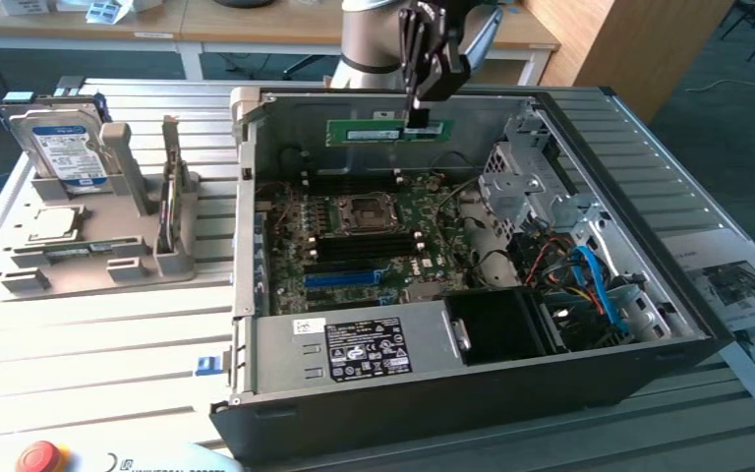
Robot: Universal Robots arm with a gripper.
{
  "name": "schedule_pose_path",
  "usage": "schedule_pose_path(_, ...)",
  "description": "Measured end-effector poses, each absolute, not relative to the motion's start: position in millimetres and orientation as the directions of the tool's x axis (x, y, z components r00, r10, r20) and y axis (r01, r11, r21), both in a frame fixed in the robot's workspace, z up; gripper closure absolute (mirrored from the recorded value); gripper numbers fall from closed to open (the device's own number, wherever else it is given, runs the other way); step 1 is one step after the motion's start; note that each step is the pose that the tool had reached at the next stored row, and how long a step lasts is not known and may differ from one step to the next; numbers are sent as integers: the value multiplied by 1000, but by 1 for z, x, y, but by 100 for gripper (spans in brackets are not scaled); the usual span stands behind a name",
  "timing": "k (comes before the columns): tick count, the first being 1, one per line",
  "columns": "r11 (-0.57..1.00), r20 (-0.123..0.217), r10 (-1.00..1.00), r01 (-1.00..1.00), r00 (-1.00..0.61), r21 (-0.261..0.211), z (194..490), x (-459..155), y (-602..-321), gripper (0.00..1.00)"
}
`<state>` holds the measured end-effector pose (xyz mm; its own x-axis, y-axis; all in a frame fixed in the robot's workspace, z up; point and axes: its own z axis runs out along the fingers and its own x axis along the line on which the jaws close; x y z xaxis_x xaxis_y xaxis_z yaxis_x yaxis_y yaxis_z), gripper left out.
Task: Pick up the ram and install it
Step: 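Pick up the ram and move it above insertion slot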
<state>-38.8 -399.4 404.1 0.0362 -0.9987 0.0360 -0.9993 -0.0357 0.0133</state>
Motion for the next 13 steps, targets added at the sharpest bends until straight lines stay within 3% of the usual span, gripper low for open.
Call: schedule_pose_path(13,-34,36,-999,-999,34,13,387,-39,-399,88)
